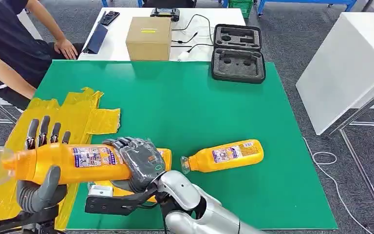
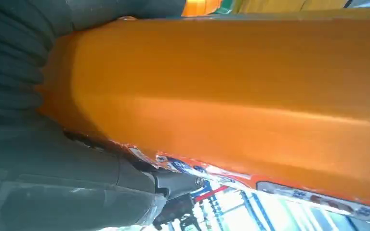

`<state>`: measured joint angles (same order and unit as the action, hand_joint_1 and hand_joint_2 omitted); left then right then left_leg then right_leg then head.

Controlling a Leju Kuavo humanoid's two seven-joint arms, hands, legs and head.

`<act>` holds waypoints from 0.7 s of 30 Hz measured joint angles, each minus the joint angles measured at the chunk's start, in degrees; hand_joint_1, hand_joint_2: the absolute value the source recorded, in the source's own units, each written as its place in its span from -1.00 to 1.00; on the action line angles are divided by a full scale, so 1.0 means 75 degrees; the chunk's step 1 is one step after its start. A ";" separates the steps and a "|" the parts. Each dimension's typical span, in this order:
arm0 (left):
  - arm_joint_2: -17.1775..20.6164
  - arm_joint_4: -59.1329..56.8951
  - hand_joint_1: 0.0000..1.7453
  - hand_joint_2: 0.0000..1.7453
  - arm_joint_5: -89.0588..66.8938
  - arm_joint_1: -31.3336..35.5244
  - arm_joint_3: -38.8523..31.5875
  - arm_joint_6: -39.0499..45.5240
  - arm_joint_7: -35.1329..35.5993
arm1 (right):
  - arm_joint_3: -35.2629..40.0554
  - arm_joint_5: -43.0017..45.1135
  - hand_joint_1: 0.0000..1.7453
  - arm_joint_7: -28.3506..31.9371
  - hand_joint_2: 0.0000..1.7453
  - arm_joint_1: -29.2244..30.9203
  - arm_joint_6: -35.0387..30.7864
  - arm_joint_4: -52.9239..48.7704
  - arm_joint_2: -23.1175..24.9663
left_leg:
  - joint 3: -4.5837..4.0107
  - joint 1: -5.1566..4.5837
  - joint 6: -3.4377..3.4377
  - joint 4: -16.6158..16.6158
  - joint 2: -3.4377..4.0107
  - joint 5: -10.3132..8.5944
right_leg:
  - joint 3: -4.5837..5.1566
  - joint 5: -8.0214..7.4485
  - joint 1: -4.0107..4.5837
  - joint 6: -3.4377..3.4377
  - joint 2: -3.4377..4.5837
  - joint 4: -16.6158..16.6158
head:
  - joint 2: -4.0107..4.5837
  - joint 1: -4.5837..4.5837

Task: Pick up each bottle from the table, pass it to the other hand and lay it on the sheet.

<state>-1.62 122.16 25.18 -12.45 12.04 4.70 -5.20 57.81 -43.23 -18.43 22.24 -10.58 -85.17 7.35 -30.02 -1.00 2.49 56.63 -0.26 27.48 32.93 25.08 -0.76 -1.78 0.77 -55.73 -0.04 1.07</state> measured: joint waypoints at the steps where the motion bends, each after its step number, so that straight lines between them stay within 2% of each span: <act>1: 0.0000 -0.0015 -1.00 1.00 -0.0012 0.0010 0.0041 0.0012 0.0012 | -0.0012 -0.0012 1.00 0.0012 1.00 -0.0039 -0.0044 -0.0027 -0.0035 | 0.0000 0.0000 0.0000 0.0000 0.0002 0.0000 | 0.0000 0.0000 -0.0001 0.0000 0.0001 0.0000 | 0.0000 0.0000; 10: -0.0012 -0.0140 -1.00 1.00 -0.0163 0.0233 0.0318 0.0061 0.0154 | -0.0021 -0.0254 1.00 0.0120 1.00 -0.0234 -0.0301 -0.0193 -0.0263 | 0.0001 -0.0002 0.0000 0.0000 0.0003 0.0000 | 0.0000 0.0000 0.0000 0.0000 0.0001 0.0001 | 0.0000 0.0000; 17: -0.0009 -0.0224 -1.00 1.00 -0.0178 0.0256 0.0449 0.0225 0.0119 | 0.0006 -0.0248 0.92 0.0131 1.00 -0.0244 -0.0330 -0.0263 -0.0362 | 0.0001 -0.0001 0.0000 0.0000 0.0003 0.0000 | 0.0000 0.0000 0.0000 0.0000 0.0001 0.0000 | 0.0000 0.0000; 21: -0.0006 -0.0271 -1.00 1.00 -0.0254 0.0241 0.0475 0.0306 0.0117 | 0.0023 -0.0195 0.98 0.0131 1.00 -0.0235 -0.0321 -0.0263 -0.0362 | -0.0001 -0.0001 0.0000 0.0000 0.0002 0.0000 | 0.0000 0.0000 0.0000 0.0000 0.0000 0.0000 | 0.0000 0.0000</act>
<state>-1.66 120.13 23.28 -10.65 15.61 6.99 -4.33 57.99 -44.70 -17.44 20.47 -12.98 -87.14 4.63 -30.02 -1.00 2.49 56.63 -0.24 27.48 32.93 25.08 -0.76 -1.78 0.78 -55.73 -0.04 1.07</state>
